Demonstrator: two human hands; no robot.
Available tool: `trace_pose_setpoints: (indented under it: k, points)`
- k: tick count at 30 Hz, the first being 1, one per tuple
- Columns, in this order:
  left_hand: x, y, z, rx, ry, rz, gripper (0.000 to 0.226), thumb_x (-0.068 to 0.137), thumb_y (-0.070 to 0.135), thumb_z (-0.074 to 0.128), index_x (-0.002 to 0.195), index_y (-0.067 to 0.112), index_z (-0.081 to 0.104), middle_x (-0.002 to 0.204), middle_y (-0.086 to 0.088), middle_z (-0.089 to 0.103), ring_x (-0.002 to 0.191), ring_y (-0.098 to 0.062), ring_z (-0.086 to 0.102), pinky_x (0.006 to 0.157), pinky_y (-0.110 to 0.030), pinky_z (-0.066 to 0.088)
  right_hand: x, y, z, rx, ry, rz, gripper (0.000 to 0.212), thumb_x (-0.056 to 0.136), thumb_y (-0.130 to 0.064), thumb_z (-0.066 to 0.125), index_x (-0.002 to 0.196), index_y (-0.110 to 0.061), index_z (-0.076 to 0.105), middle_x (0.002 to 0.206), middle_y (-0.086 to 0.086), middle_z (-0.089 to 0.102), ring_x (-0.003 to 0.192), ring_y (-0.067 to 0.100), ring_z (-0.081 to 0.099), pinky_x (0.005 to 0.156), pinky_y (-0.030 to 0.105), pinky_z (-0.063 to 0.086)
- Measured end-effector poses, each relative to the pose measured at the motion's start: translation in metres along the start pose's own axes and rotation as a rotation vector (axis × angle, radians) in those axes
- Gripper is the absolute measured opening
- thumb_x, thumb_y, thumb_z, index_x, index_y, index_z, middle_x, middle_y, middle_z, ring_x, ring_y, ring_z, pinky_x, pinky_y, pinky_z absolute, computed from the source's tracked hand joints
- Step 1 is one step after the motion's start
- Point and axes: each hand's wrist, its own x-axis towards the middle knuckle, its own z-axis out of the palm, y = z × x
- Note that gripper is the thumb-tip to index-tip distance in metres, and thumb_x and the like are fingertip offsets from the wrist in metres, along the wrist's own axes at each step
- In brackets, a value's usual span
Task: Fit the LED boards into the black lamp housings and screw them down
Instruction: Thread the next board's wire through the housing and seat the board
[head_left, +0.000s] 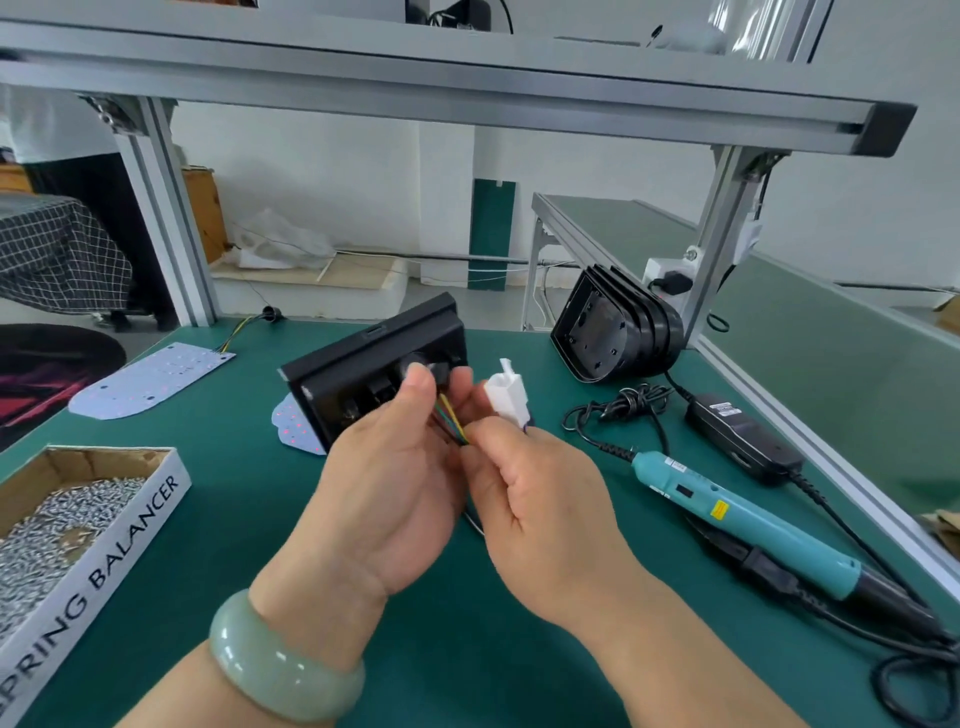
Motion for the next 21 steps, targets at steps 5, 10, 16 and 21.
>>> trace_pose_setpoints:
  k: [5,10,16,21]
  points:
    - [-0.006,-0.009,0.000,0.334,-0.038,0.072,0.038,0.091,0.037,0.048,0.095,0.013,0.077,0.109,-0.035,0.061,0.095,-0.032,0.056,0.090,-0.044,0.039,-0.001,-0.002,0.006,0.073,-0.010,0.065,0.044,0.095,-0.040,0.025,0.113,-0.019,0.059,0.073,0.000,0.063,0.067,0.023,0.057,0.062,0.042,0.047]
    - [-0.005,-0.009,0.000,0.228,0.019,0.039,0.038,0.098,0.023,0.044,0.084,0.017,0.078,0.098,-0.018,0.071,0.085,-0.026,0.063,0.080,-0.038,0.048,-0.003,-0.006,0.009,0.079,-0.041,0.109,0.044,0.092,-0.037,0.024,0.123,-0.027,0.053,0.079,0.001,0.068,0.075,0.026,0.062,0.068,0.042,0.048]
    - [-0.004,-0.011,0.002,0.185,0.060,0.071,0.020,0.085,0.018,0.060,0.075,0.012,0.076,0.082,-0.010,0.070,0.068,-0.018,0.061,0.068,-0.032,0.046,-0.003,0.002,0.008,0.060,0.001,0.185,0.043,0.086,-0.034,0.024,0.117,-0.028,0.054,0.075,0.000,0.068,0.073,0.027,0.060,0.068,0.042,0.047]
    - [-0.002,-0.009,-0.001,0.202,0.015,0.061,0.025,0.066,0.033,0.063,0.070,0.012,0.076,0.084,-0.008,0.074,0.074,-0.016,0.066,0.080,-0.032,0.049,-0.001,0.005,0.006,0.178,0.004,0.246,0.034,0.087,-0.029,0.039,0.110,-0.028,0.063,0.091,-0.010,0.069,0.083,0.019,0.060,0.076,0.037,0.049]
